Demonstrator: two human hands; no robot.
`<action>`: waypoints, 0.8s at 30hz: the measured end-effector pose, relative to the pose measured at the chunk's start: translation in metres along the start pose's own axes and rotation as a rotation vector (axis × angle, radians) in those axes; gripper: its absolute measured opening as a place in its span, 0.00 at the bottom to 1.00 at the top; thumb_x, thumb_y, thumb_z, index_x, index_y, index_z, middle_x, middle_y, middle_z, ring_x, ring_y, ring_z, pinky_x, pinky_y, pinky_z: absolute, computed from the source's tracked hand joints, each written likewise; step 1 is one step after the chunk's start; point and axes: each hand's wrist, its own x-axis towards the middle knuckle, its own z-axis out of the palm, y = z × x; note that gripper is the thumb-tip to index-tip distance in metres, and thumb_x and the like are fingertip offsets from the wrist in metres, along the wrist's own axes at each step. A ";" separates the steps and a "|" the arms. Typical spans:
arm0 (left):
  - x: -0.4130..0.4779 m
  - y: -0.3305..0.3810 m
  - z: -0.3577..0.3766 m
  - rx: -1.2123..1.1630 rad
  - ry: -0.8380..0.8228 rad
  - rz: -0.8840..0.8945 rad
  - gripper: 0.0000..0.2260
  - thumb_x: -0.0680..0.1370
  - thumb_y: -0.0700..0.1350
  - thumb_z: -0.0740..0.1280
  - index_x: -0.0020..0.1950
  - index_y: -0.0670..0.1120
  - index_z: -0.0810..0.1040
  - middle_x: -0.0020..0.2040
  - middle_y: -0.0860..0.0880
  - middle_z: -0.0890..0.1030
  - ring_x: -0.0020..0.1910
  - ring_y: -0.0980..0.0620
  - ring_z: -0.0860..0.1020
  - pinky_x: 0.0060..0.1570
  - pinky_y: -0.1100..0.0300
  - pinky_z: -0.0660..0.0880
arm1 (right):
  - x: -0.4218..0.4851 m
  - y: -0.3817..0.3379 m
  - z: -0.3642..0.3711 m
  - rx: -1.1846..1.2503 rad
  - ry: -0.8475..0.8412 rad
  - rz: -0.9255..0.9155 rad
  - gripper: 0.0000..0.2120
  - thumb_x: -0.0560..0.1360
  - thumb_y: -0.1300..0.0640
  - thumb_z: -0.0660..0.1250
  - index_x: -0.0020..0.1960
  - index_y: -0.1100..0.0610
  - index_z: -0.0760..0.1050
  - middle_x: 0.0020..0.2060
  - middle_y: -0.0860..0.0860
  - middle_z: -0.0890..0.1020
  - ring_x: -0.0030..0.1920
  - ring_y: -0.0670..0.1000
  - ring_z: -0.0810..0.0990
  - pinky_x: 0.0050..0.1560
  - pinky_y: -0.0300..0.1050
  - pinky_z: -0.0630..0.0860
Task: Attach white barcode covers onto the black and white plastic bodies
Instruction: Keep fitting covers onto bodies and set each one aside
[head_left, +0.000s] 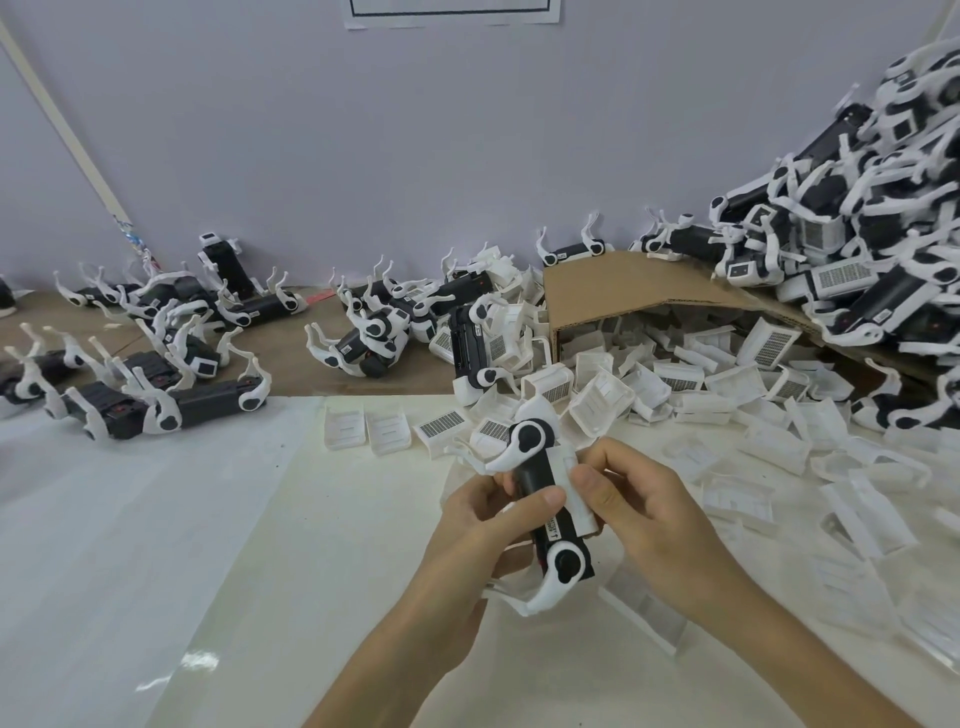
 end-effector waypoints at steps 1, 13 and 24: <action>0.000 0.000 0.000 -0.001 0.002 0.001 0.23 0.68 0.49 0.76 0.60 0.41 0.78 0.56 0.43 0.85 0.52 0.42 0.85 0.53 0.51 0.80 | 0.000 0.000 0.000 0.003 -0.009 0.005 0.12 0.77 0.42 0.63 0.38 0.45 0.74 0.30 0.45 0.77 0.33 0.44 0.75 0.39 0.32 0.72; -0.003 0.003 -0.002 -0.001 0.018 0.001 0.28 0.65 0.55 0.77 0.60 0.43 0.81 0.55 0.42 0.85 0.55 0.43 0.84 0.64 0.39 0.75 | -0.001 -0.001 -0.002 0.038 -0.080 0.015 0.11 0.78 0.47 0.62 0.42 0.53 0.75 0.32 0.48 0.77 0.36 0.47 0.76 0.41 0.37 0.74; -0.003 0.005 -0.003 -0.075 0.003 0.136 0.27 0.67 0.56 0.77 0.58 0.39 0.80 0.51 0.40 0.85 0.50 0.43 0.84 0.51 0.55 0.79 | 0.000 -0.006 -0.004 0.255 -0.054 0.084 0.20 0.70 0.47 0.72 0.54 0.60 0.74 0.44 0.55 0.80 0.38 0.51 0.75 0.41 0.42 0.76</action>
